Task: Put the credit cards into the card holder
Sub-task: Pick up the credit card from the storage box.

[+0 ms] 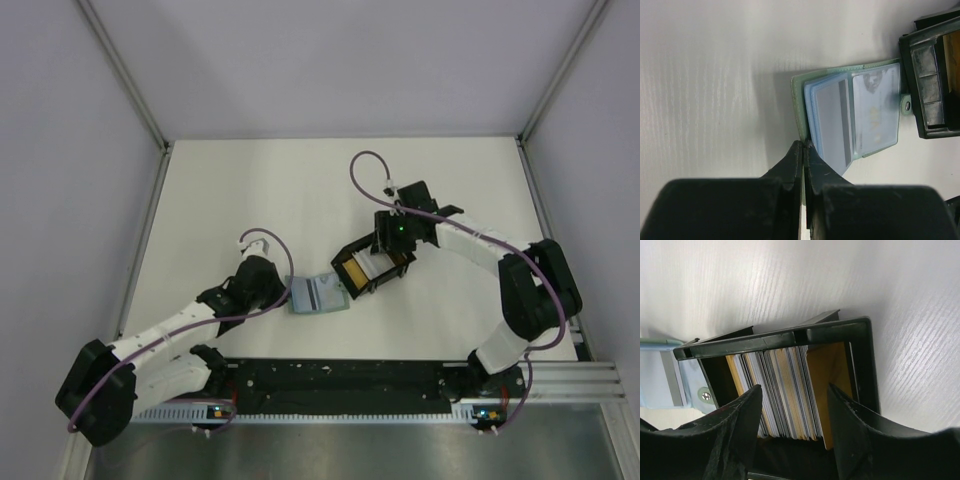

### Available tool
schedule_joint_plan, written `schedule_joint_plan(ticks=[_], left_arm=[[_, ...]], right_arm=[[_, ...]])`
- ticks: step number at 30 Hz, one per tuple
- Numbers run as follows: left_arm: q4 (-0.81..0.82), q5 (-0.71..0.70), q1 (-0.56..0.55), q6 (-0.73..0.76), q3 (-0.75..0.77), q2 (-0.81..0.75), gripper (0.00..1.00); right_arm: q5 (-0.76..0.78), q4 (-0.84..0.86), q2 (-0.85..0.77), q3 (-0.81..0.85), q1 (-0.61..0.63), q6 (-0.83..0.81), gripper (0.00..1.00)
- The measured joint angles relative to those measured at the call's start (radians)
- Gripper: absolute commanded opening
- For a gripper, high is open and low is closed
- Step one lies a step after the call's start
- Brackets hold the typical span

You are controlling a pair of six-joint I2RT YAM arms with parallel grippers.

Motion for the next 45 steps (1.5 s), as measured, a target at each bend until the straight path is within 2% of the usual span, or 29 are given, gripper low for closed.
schedule_joint_plan(ticks=[5, 17, 22, 28, 32, 36, 39, 45], left_arm=[[0.001, 0.003, 0.0, 0.0, 0.0, 0.005, 0.0], [0.001, 0.006, 0.001, 0.001, 0.0, 0.006, 0.0], [0.001, 0.006, 0.001, 0.004, 0.0, 0.006, 0.0], [0.001, 0.006, 0.002, 0.006, 0.0, 0.006, 0.0], [0.001, 0.007, 0.003, 0.006, 0.0, 0.006, 0.0], [0.001, 0.007, 0.004, 0.007, 0.0, 0.006, 0.0], [0.001, 0.01, 0.005, 0.007, 0.0, 0.006, 0.0], [0.002, 0.011, 0.006, 0.011, 0.0, 0.006, 0.0]], right_arm=[[0.038, 0.0, 0.013, 0.014, 0.017, -0.008, 0.54], [0.046, -0.014, 0.013, 0.014, 0.019, -0.008, 0.24], [0.03, -0.018, 0.006, 0.014, 0.008, -0.003, 0.2], [0.009, -0.017, -0.006, 0.014, 0.002, -0.003, 0.06], [0.0, -0.015, -0.008, 0.014, -0.003, -0.003, 0.01], [-0.005, -0.015, -0.011, 0.014, -0.006, 0.002, 0.03], [-0.004, -0.016, -0.014, 0.014, -0.006, 0.006, 0.35], [0.008, -0.018, -0.014, 0.014, -0.006, 0.008, 0.45]])
